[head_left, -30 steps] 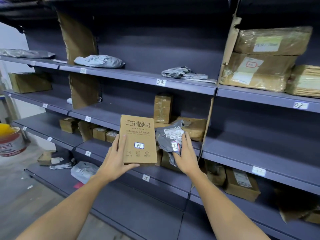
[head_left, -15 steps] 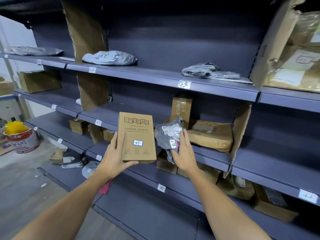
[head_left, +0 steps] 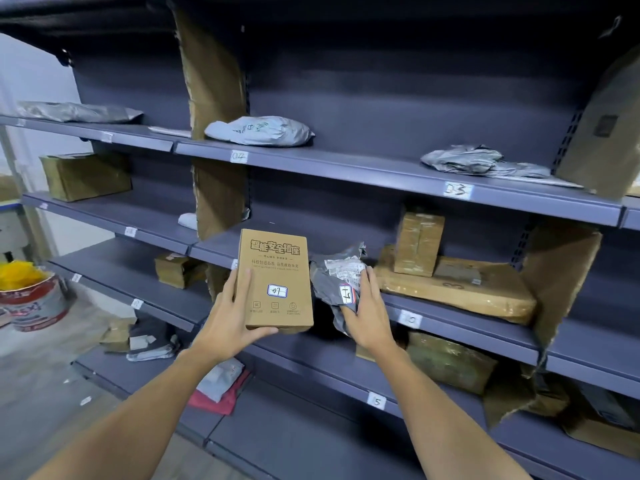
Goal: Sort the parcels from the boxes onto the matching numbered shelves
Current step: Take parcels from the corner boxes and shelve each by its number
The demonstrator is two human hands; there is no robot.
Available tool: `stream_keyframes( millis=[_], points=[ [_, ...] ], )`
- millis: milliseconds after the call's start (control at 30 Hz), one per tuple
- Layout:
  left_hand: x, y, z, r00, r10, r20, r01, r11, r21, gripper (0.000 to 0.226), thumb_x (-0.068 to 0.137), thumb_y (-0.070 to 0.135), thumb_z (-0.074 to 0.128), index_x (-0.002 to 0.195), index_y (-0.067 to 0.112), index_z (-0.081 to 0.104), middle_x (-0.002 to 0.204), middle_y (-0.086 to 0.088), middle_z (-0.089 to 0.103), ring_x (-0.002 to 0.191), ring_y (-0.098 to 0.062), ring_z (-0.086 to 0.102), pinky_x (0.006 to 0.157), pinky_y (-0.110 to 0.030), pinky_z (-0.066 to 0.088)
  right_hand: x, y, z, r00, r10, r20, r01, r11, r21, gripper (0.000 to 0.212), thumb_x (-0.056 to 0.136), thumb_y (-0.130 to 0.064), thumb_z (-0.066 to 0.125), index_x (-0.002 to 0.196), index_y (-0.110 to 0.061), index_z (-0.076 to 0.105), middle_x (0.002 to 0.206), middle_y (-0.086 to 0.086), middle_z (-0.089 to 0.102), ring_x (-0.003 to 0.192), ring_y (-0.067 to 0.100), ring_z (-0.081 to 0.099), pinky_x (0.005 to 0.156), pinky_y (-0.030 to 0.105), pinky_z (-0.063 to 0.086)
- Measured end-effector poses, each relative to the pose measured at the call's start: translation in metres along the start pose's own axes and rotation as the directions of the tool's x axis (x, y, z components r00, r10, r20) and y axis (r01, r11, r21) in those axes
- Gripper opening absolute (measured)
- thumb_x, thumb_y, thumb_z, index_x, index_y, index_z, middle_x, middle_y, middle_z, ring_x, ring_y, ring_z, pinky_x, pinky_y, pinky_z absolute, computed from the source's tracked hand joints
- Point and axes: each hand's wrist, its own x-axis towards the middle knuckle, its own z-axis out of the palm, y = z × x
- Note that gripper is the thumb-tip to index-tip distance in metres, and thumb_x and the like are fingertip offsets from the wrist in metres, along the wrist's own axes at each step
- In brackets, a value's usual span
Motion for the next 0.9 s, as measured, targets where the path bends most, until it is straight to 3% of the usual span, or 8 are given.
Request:
stream_keyframes(
  millis=[200, 300, 567, 767, 900],
  points=[
    [-0.013, -0.075, -0.05, 1.0, -0.004, 0.024, 0.004, 1.0, 0.013, 0.132, 0.066, 0.077, 0.065, 0.153, 0.035, -0.025, 0.166, -0.007, -0.011, 0.15, -0.037, 0.014, 0.116, -0.058, 0.031, 0.001, -0.066, 0.06, 1.0, 0.002, -0.007, -0.002, 1.0, 0.005, 0.084, 0.095, -0.022, 0.059, 0.16, -0.01, 0.007, 0.168, 0.001, 0.005, 0.148, 0.026, 0.023, 0.117, 0.033, 0.024],
    [-0.021, -0.107, -0.071, 1.0, -0.002, 0.014, 0.001, 1.0, 0.025, 0.134, 0.069, 0.071, 0.072, 0.154, 0.033, -0.024, 0.166, -0.008, -0.011, 0.15, -0.038, 0.012, 0.116, -0.058, 0.029, 0.003, -0.093, 0.089, 1.0, -0.011, 0.008, 0.011, 1.0, 0.018, 0.083, 0.096, -0.021, 0.058, 0.16, -0.008, 0.007, 0.168, 0.003, 0.003, 0.151, 0.026, 0.019, 0.12, 0.034, 0.021],
    [-0.023, -0.18, -0.113, 0.999, -0.035, -0.001, 0.035, 0.999, 0.031, 0.132, 0.069, 0.073, 0.068, 0.153, 0.034, -0.026, 0.166, -0.006, -0.014, 0.152, -0.036, 0.009, 0.118, -0.057, 0.027, 0.028, -0.144, 0.153, 0.999, -0.016, 0.032, 0.015, 0.999, 0.037, 0.087, 0.086, -0.043, 0.048, 0.159, -0.012, 0.011, 0.166, 0.0, 0.012, 0.149, 0.025, 0.024, 0.117, 0.048, 0.032],
    [-0.008, -0.239, -0.131, 0.998, -0.058, -0.007, 0.058, 0.998, 0.023, 0.133, 0.07, 0.075, 0.069, 0.156, 0.027, -0.021, 0.166, -0.007, -0.013, 0.154, -0.028, -0.004, 0.12, -0.055, 0.023, 0.063, -0.178, 0.203, 0.997, -0.056, 0.057, 0.055, 0.998, 0.018, 0.083, 0.096, -0.024, 0.057, 0.16, -0.008, 0.006, 0.168, 0.005, 0.003, 0.152, 0.028, 0.017, 0.122, 0.041, 0.022],
    [0.011, -0.285, -0.143, 0.996, -0.092, -0.013, 0.092, 0.995, 0.041, 0.131, 0.067, 0.078, 0.063, 0.155, 0.03, -0.021, 0.166, -0.007, -0.013, 0.153, -0.032, 0.001, 0.12, -0.054, 0.024, 0.09, -0.198, 0.246, 0.996, -0.061, 0.058, 0.059, 0.998, 0.03, 0.082, 0.097, -0.023, 0.057, 0.16, -0.008, 0.006, 0.168, 0.005, 0.002, 0.153, 0.027, 0.015, 0.121, 0.044, 0.023]
  ],
)
